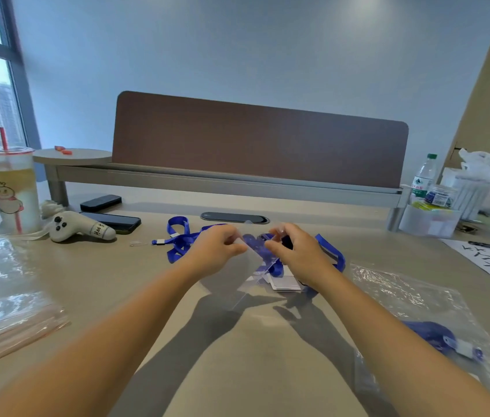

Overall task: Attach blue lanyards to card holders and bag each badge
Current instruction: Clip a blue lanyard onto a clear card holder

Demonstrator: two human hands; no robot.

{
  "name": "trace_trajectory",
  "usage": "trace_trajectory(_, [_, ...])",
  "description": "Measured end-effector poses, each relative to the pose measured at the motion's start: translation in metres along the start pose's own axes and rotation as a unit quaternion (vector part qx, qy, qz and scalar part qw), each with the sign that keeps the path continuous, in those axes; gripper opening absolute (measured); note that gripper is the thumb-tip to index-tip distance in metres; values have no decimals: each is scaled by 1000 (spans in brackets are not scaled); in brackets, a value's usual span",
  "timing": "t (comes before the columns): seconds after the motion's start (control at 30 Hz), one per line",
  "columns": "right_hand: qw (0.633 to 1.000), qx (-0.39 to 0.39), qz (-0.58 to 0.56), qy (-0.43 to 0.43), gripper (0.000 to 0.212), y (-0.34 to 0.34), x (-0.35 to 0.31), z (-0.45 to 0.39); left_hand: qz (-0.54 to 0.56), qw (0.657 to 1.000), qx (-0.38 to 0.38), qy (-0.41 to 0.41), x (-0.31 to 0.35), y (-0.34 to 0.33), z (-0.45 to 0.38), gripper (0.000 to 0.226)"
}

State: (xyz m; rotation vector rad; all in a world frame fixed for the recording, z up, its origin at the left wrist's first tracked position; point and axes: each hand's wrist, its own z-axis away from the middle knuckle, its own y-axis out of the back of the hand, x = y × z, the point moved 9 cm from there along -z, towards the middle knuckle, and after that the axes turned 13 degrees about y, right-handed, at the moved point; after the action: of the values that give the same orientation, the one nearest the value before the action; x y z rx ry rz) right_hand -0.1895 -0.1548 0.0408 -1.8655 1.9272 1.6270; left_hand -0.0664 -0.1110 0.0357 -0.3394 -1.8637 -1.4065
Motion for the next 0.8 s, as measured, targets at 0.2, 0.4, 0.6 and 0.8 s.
trace_trajectory(0.2, [996,76,31,36,33,12,-6,-3,65,997,7,47,-20,11,4,25])
trace_trajectory(0.4, [996,78,-23,38,4,-1,-24,-10,125,989,7,83,-36,28,7,23])
trace_trajectory(0.6, [993,79,7,85,23,-13,-43,-7,162,982,-5,101,-42,30,11,24])
trace_trajectory(0.8, [991,71,22,108,34,-24,-54,-10,215,963,-47,158,-57,26,16,20])
